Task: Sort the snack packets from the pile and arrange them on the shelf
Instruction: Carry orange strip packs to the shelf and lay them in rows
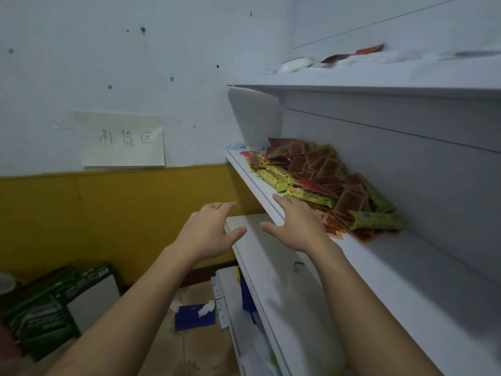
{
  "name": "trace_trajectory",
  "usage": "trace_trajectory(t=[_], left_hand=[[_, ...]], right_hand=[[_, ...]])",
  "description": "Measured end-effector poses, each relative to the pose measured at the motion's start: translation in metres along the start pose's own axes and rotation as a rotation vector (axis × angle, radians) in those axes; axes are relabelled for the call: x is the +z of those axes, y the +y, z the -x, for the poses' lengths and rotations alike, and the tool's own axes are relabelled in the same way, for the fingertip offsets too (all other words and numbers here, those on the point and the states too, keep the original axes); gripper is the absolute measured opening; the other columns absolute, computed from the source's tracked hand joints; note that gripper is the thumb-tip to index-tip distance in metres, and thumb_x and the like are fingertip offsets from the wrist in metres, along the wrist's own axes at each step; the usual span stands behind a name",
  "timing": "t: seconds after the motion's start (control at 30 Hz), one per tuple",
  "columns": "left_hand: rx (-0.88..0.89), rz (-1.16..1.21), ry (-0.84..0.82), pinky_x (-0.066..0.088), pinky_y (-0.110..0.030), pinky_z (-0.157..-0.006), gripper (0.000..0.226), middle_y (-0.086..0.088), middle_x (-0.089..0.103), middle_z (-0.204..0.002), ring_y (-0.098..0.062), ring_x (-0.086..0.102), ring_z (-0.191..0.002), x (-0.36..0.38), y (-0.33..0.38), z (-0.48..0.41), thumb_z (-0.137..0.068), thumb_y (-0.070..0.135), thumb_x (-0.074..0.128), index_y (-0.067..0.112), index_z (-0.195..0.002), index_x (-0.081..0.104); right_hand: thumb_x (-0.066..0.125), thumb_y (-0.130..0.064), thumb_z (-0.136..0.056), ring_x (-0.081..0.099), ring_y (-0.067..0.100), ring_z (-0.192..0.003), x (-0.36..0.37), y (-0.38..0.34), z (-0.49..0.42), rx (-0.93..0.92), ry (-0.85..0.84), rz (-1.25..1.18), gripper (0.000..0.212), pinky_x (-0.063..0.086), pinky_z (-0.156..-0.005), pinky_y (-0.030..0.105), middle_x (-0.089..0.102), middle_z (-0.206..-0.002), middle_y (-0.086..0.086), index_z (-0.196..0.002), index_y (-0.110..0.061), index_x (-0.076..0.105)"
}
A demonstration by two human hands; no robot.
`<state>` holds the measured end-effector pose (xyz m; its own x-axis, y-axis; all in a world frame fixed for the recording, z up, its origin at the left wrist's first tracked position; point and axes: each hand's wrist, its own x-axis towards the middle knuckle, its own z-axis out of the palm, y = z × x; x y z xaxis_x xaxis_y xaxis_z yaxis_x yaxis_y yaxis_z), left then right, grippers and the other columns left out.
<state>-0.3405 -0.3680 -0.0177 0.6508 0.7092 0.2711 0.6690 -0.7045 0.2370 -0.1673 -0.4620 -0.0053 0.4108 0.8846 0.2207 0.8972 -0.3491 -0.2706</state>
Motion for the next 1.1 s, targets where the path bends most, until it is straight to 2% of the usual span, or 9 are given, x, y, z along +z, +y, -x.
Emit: trace_trajectory(t=[0.2, 0.5, 0.8, 0.9, 1.1], left_hand=[[0.089, 0.025, -0.026, 0.035, -0.039, -0.111, 0.068, 0.002, 0.037, -0.155, -0.018, 0.032, -0.143, 0.005, -0.081, -0.093, -0.094, 0.06, 0.048, 0.03, -0.152, 0.028], [0.245, 0.039, -0.098, 0.034, -0.039, -0.111, 0.066, 0.001, 0.037, -0.155, -0.019, 0.034, -0.142, 0.018, -0.15, -0.208, -0.095, 0.059, 0.048, 0.031, -0.152, 0.029], [0.406, 0.102, -0.131, 0.037, -0.038, -0.108, 0.067, 0.001, 0.039, -0.154, -0.02, 0.035, -0.141, 0.058, -0.155, -0.306, -0.094, 0.061, 0.047, 0.029, -0.151, 0.03], [0.451, 0.1, -0.112, 0.038, -0.037, -0.107, 0.066, 0.001, 0.042, -0.152, -0.02, 0.037, -0.139, 0.072, -0.146, -0.344, -0.095, 0.06, 0.047, 0.029, -0.151, 0.032], [0.549, 0.051, -0.15, 0.046, -0.039, -0.099, 0.062, -0.002, 0.052, -0.141, -0.023, 0.049, -0.126, 0.087, -0.119, -0.423, -0.095, 0.057, 0.049, 0.028, -0.148, 0.036]], right_hand=[[0.055, -0.062, -0.089, 0.02, 0.025, -0.148, 0.036, -0.035, -0.098, 0.082, 0.045, 0.02, 0.079, 0.022, -0.117, 0.045, 0.022, -0.162, 0.003, -0.154, -0.032, 0.023], [0.053, -0.062, -0.089, 0.021, 0.023, -0.147, 0.069, -0.054, -0.193, 0.23, 0.039, 0.084, 0.076, 0.024, -0.115, 0.045, 0.025, -0.16, 0.002, -0.154, -0.035, 0.023], [0.054, -0.059, -0.09, 0.032, 0.027, -0.14, 0.07, -0.023, -0.272, 0.376, 0.039, 0.185, 0.073, 0.031, -0.109, 0.043, 0.033, -0.156, 0.004, -0.152, -0.031, 0.029], [0.055, -0.058, -0.09, 0.035, 0.028, -0.138, 0.074, -0.004, -0.304, 0.393, 0.063, 0.173, 0.07, 0.032, -0.109, 0.043, 0.035, -0.154, 0.004, -0.15, -0.029, 0.033], [0.058, -0.054, -0.088, 0.047, 0.025, -0.13, 0.066, 0.045, -0.37, 0.477, 0.159, 0.034, 0.064, 0.043, -0.104, 0.042, 0.048, -0.145, 0.004, -0.144, -0.026, 0.044]])
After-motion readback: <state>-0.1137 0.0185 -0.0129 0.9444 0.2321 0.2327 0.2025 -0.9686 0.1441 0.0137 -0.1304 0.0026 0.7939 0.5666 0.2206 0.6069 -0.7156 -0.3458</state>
